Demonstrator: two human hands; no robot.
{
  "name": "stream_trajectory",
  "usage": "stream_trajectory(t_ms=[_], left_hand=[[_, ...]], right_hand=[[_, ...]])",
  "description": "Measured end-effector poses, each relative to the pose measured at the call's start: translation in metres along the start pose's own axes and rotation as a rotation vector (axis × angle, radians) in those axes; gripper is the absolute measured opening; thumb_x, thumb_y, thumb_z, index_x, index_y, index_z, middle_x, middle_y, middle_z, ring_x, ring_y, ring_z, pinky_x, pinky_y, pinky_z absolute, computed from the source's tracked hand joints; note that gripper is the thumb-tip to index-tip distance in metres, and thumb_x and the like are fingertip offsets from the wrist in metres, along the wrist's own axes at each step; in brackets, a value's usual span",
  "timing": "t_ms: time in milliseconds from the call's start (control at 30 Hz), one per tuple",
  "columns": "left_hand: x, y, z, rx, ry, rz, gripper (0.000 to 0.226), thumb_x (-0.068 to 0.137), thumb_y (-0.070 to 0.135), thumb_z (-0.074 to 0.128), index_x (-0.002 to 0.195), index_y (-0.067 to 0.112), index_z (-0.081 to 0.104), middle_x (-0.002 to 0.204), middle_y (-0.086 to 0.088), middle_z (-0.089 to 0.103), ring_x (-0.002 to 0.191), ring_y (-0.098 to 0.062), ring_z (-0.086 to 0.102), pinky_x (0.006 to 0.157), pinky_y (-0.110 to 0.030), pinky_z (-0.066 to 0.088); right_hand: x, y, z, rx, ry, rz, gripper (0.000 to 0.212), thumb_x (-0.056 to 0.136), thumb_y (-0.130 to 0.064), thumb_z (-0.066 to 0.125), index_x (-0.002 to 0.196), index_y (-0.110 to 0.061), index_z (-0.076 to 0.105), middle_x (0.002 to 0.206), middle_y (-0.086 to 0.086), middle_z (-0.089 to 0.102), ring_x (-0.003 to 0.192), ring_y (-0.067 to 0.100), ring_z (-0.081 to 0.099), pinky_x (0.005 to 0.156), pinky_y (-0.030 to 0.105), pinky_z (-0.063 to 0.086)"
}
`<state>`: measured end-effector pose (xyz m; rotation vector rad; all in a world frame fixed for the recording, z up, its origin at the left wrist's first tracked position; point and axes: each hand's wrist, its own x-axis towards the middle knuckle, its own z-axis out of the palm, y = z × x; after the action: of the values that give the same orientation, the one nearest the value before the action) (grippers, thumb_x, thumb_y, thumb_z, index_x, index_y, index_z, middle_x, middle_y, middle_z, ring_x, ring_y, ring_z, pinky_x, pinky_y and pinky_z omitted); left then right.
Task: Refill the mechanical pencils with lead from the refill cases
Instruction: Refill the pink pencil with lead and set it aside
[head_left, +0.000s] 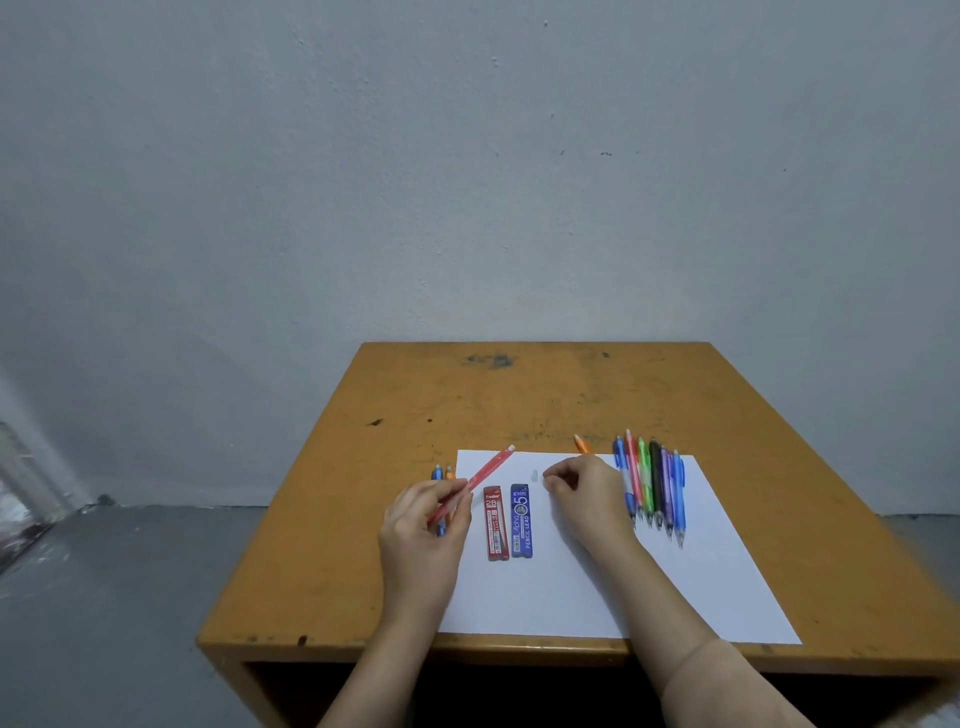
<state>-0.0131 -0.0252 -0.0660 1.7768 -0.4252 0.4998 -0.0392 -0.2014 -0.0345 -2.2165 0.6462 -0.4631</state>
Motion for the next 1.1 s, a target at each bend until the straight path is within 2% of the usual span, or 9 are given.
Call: stream_trajectory(t_ms=[133,233,300,400,467,600,700,967,1100], left_hand=[[0.0,0.002,0.001,0.033,-0.008,0.06,0.017,0.078,0.01,0.075,0.092,0.02,0.074,0.089,0.022,0.063,0.089,-0.009,0.061,0.071,-0.046,0.054],[0.0,0.005,0.0,0.068,-0.007,0.093,0.017,0.077,0.008,0.076,0.091,0.018,0.074,0.088,0.026,0.06,0.09,0.001,0.057,0.071,-0.046,0.053],[0.0,0.007,-0.001,0.089,-0.006,0.116,0.017,0.076,0.007,0.076,0.09,0.016,0.074,0.088,0.027,0.059,0.091,0.005,0.055,0.071,-0.046,0.053],[0.0,0.009,-0.002,0.125,-0.006,0.149,0.017,0.075,0.006,0.077,0.089,0.015,0.074,0.088,0.029,0.057,0.092,0.009,0.053,0.072,-0.044,0.052],[-0.001,0.009,-0.002,0.136,-0.011,0.168,0.016,0.075,0.008,0.077,0.089,0.015,0.074,0.088,0.03,0.056,0.092,0.008,0.053,0.072,-0.042,0.052],[-0.001,0.009,-0.001,0.153,-0.021,0.2,0.016,0.076,0.01,0.077,0.091,0.015,0.074,0.089,0.029,0.056,0.093,0.009,0.052,0.071,-0.04,0.052],[-0.002,0.01,-0.001,0.158,-0.021,0.224,0.017,0.075,0.01,0.077,0.09,0.015,0.074,0.089,0.021,0.061,0.092,0.011,0.051,0.069,-0.04,0.051],[-0.002,0.007,-0.001,0.157,-0.032,0.243,0.016,0.075,0.014,0.075,0.091,0.014,0.074,0.089,0.018,0.063,0.092,0.008,0.052,0.07,-0.039,0.052],[-0.002,0.009,-0.001,0.145,-0.04,0.249,0.02,0.078,0.028,0.066,0.091,0.015,0.074,0.089,0.016,0.064,0.091,0.006,0.053,0.071,-0.036,0.051]], right_hand=[[-0.004,-0.002,-0.006,0.1,0.007,0.002,0.016,0.092,-0.007,0.057,0.081,-0.014,0.067,0.079,-0.004,0.062,0.073,0.002,0.052,0.058,0.003,0.033],[-0.005,-0.006,-0.012,0.141,-0.011,0.005,0.014,0.092,-0.007,0.058,0.088,-0.01,0.071,0.082,-0.001,0.064,0.08,0.009,0.055,0.068,0.016,0.038],[-0.006,-0.009,-0.016,0.148,-0.021,-0.022,0.012,0.092,-0.008,0.059,0.091,-0.009,0.071,0.084,0.0,0.065,0.08,0.009,0.056,0.074,0.018,0.038],[-0.008,-0.014,-0.022,0.169,-0.009,-0.058,0.012,0.092,-0.008,0.06,0.091,-0.011,0.071,0.083,-0.004,0.064,0.077,0.005,0.056,0.064,0.01,0.039],[-0.011,-0.018,-0.026,0.175,-0.007,-0.083,0.012,0.091,-0.008,0.06,0.09,-0.013,0.071,0.079,-0.007,0.063,0.072,0.0,0.054,0.059,0.007,0.036],[-0.015,-0.028,-0.032,0.221,-0.035,-0.102,0.015,0.091,-0.006,0.059,0.084,-0.016,0.068,0.071,-0.011,0.06,0.067,0.0,0.053,0.059,0.015,0.039],[-0.018,-0.032,-0.036,0.229,-0.047,-0.116,0.014,0.092,-0.006,0.058,0.087,-0.014,0.07,0.072,-0.012,0.061,0.068,0.0,0.054,0.058,0.01,0.04],[-0.022,-0.036,-0.038,0.23,-0.099,-0.128,0.016,0.092,-0.003,0.057,0.089,-0.01,0.07,0.07,-0.012,0.058,0.059,-0.003,0.05,0.054,0.004,0.039],[-0.022,-0.036,-0.038,0.22,-0.093,-0.135,0.014,0.092,-0.003,0.058,0.09,-0.008,0.071,0.072,-0.012,0.06,0.061,-0.004,0.051,0.053,0.003,0.037]])
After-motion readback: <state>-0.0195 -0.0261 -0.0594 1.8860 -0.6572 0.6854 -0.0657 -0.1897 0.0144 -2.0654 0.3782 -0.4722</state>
